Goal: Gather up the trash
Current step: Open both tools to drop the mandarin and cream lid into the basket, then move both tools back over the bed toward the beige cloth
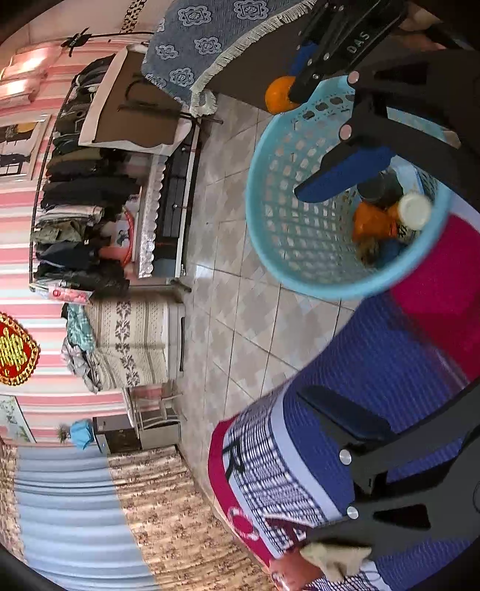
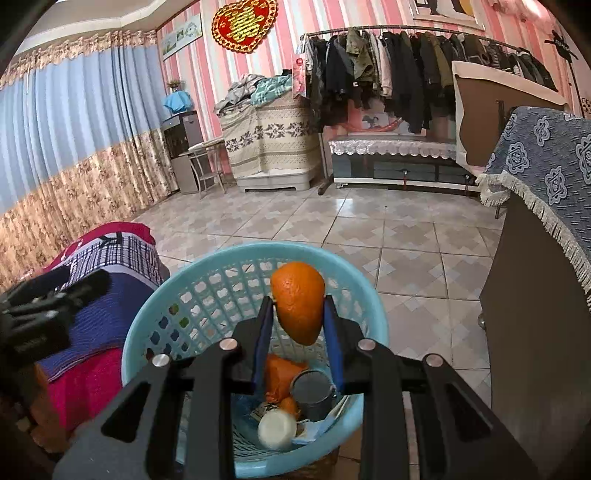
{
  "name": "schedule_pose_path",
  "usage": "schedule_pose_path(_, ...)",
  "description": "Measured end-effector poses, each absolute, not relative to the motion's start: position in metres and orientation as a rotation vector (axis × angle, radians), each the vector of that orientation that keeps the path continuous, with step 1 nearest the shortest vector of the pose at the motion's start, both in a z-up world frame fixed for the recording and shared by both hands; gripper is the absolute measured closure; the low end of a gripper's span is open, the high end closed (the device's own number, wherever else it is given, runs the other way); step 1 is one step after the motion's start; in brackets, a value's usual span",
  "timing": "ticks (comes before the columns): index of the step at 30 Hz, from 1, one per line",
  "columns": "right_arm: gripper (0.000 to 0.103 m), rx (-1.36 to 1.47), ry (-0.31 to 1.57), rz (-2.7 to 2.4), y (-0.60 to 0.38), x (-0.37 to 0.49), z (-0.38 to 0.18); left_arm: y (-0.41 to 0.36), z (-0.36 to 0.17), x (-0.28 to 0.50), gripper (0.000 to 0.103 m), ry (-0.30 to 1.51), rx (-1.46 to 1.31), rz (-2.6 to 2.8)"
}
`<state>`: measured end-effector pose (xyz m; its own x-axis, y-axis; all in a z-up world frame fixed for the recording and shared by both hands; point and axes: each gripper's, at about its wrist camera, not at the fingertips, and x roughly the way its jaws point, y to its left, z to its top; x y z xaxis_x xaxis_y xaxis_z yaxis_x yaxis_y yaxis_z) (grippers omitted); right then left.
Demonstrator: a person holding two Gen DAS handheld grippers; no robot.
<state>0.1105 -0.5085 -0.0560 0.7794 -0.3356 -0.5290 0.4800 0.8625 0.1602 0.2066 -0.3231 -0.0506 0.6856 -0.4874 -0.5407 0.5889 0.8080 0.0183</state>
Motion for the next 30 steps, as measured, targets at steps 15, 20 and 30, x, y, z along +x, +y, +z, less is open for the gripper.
schedule_pose_path(15,0.036,0.265,0.506,-0.433,-0.484,0.135,-0.055,-0.234,-0.041,0.216,0.006,0.547,0.129,-0.447)
schedule_pose_path(20,0.019,0.239,0.493,-0.458,-0.476,0.134,-0.05,-0.211,-0.038,0.217,0.006,0.545,0.11,-0.416)
schedule_pose_path(30,0.009,0.181,0.505,-0.431,-0.45,0.145,-0.043,-0.16,-0.035,0.216,0.006,0.539,0.089,-0.343)
